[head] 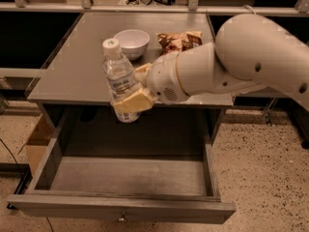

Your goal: Place blue plastic bottle into top drawer

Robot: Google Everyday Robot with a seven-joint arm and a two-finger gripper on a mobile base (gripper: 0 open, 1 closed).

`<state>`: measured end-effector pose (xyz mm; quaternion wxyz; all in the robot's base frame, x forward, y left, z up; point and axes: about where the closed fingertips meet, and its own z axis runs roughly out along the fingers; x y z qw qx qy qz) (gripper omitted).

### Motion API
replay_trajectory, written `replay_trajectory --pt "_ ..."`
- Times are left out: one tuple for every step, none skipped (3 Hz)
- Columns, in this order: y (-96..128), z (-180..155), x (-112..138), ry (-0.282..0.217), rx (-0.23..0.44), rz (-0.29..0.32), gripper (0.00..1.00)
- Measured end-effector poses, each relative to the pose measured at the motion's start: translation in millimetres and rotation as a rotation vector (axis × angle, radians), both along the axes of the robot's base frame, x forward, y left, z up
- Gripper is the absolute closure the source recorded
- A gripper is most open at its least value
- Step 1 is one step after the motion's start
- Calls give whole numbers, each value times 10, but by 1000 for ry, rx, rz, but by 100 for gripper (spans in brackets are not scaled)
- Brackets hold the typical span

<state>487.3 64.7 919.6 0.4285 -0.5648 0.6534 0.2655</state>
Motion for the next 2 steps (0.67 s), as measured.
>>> replay_trajectory --pt "-345 -242 -159 18 31 -81 100" --pt "-338 -242 -140 14 29 -87 100"
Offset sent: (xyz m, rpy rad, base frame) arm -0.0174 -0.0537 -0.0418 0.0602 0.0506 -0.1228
